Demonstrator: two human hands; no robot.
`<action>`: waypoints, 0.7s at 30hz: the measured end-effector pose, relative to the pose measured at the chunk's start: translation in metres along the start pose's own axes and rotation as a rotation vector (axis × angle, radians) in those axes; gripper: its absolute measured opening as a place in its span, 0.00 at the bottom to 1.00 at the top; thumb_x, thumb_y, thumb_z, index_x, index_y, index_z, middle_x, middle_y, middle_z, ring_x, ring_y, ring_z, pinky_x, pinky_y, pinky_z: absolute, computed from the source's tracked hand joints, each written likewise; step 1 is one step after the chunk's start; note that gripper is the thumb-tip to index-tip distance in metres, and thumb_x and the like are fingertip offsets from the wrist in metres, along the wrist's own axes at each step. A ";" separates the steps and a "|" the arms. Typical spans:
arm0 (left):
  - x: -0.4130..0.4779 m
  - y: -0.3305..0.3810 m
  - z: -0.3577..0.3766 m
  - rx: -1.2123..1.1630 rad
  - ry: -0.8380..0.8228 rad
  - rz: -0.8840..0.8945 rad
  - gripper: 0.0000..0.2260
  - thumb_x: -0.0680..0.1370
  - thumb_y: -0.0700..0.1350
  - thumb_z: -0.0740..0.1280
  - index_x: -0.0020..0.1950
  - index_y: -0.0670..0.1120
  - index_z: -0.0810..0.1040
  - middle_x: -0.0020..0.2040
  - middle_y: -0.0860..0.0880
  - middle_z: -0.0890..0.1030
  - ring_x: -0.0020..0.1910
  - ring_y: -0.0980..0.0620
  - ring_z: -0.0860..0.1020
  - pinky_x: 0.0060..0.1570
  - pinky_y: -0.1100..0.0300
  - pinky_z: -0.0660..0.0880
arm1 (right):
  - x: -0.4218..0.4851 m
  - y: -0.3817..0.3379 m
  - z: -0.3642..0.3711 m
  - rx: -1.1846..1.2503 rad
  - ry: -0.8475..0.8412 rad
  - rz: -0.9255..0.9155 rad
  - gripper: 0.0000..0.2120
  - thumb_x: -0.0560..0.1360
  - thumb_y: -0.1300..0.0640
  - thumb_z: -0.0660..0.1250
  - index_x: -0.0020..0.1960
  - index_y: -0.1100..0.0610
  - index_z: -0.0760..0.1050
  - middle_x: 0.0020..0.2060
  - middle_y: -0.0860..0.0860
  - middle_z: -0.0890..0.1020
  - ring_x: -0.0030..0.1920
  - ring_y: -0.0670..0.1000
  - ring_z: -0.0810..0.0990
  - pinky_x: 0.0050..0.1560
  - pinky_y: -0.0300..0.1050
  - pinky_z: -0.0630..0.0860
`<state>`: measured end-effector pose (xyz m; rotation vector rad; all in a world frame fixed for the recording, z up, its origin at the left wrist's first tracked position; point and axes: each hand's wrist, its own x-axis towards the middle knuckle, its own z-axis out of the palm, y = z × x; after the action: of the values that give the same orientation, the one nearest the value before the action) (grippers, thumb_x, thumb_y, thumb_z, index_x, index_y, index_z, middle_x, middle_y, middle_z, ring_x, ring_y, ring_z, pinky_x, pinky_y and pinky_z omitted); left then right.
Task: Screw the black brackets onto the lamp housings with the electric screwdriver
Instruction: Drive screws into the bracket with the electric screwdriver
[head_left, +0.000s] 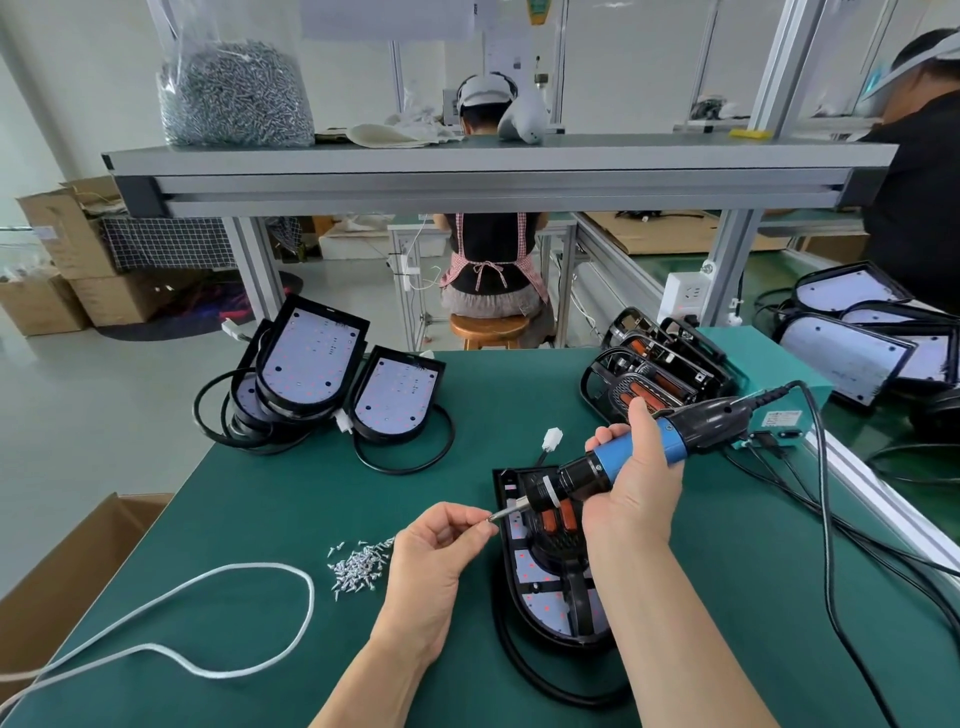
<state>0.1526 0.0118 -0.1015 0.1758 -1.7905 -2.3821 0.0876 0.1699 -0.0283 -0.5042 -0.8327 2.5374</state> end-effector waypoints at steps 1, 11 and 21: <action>0.000 -0.001 0.000 0.018 0.002 0.015 0.07 0.72 0.33 0.74 0.42 0.44 0.85 0.41 0.44 0.84 0.43 0.51 0.79 0.51 0.62 0.76 | 0.000 0.000 -0.001 -0.001 0.013 0.006 0.09 0.76 0.58 0.74 0.52 0.55 0.74 0.31 0.49 0.75 0.29 0.48 0.76 0.35 0.43 0.77; -0.001 -0.003 0.005 0.072 -0.063 0.050 0.12 0.72 0.32 0.74 0.51 0.45 0.83 0.39 0.46 0.83 0.39 0.55 0.78 0.45 0.68 0.76 | 0.009 -0.003 -0.009 0.028 0.045 0.066 0.10 0.76 0.57 0.75 0.51 0.54 0.75 0.30 0.48 0.77 0.29 0.47 0.77 0.36 0.42 0.78; -0.003 0.006 0.026 0.415 -0.085 -0.058 0.22 0.66 0.52 0.68 0.58 0.51 0.71 0.48 0.48 0.77 0.48 0.53 0.75 0.50 0.62 0.72 | 0.023 -0.027 -0.004 0.079 0.033 0.032 0.12 0.77 0.58 0.73 0.55 0.57 0.72 0.30 0.49 0.76 0.29 0.47 0.76 0.35 0.43 0.77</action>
<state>0.1508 0.0351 -0.0891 0.1779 -2.3316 -2.0497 0.0776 0.2035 -0.0193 -0.5368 -0.7142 2.5722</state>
